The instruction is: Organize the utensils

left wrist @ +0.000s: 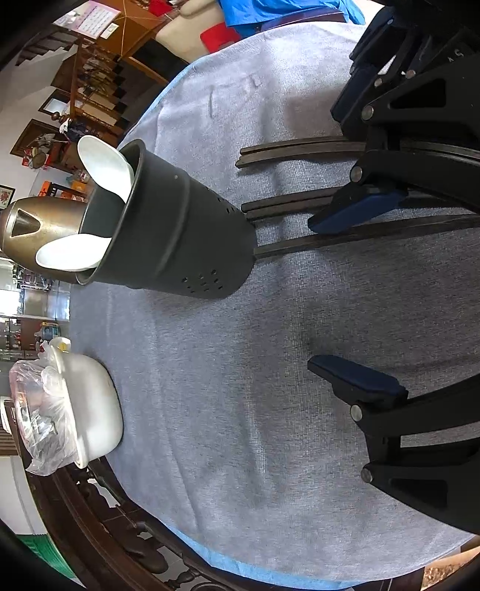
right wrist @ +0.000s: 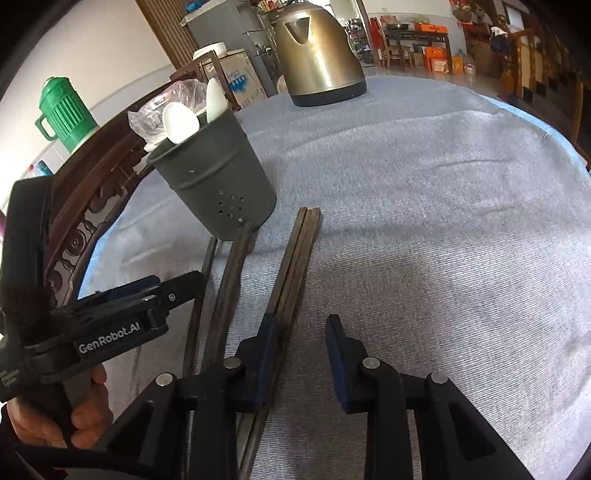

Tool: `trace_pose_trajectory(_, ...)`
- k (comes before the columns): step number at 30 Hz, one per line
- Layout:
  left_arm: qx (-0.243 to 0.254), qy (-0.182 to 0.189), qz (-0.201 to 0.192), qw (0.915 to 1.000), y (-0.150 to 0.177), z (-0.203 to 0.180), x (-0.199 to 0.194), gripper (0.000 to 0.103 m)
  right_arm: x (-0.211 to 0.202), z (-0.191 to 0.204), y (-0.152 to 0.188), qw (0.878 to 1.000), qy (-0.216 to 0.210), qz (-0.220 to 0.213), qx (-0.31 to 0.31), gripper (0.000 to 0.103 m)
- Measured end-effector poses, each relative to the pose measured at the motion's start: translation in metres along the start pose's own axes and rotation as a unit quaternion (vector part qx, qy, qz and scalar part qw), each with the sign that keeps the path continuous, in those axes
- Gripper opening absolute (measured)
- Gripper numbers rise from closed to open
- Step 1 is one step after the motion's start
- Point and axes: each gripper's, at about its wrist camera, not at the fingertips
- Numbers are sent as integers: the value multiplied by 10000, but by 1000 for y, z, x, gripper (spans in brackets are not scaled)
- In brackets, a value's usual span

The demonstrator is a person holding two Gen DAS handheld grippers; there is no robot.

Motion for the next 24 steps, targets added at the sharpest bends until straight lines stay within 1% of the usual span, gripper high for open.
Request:
trace_pose_trajectory(2,-2,0,-24,10000,0,1,0,69,-2,-5,1,10000,26,-15,18,30)
trace_pose_trajectory(3,-2,-15,-41,10000,0,1,1,70,-3,-8,1,10000,87,-8,47,26)
trace_pose_trajectory(4,-5,-38,-49,10000,0,3,0,71,-4,-12,0,9999,132,-1,59,25)
trace_pose_trajectory(8,-40,-149,-51,9999,1,11,-3,71,-8,-23,-2,9996,143,16,238,25)
trace_pose_trajectory(10,-93,-91,-26,9999,1,15,-3,71,-11,-27,-5,9989,-147,-30,452,26)
trace_pose_trajectory(14,-95,34,-130,9999,-1,11,-8,71,-12,-14,-11,9990,-287,-55,332,26)
trace_pose_trajectory(16,-55,73,-143,9999,-2,7,-8,71,-8,-4,-10,9997,-194,1,150,26)
trace_pose_trajectory(18,-22,79,-134,9999,-3,2,-6,71,-3,0,-8,9998,-117,94,102,26)
trace_pose_trajectory(20,48,-21,-78,10000,-2,0,0,71,2,1,-5,9998,-60,156,85,26)
trace_pose_trajectory(21,68,-62,-32,10000,-1,0,2,71,1,0,-5,9999,-36,112,63,26)
trace_pose_trajectory(22,81,-96,10,9999,0,2,4,71,0,0,-5,9999,116,105,-6,26)
trace_pose_trajectory(23,87,-140,38,9999,1,3,5,71,-1,-1,-5,9998,150,92,-23,26)
trace_pose_trajectory(24,89,-170,32,9998,2,5,5,71,-2,-4,-5,9995,282,101,-36,26)
Point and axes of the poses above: each gripper's, at about its wrist camera, not at the fingertips, and x roughly the way its jaws point, z to its left, y to its underside, and after that the axes turned 4 degrees about -z, right-handed
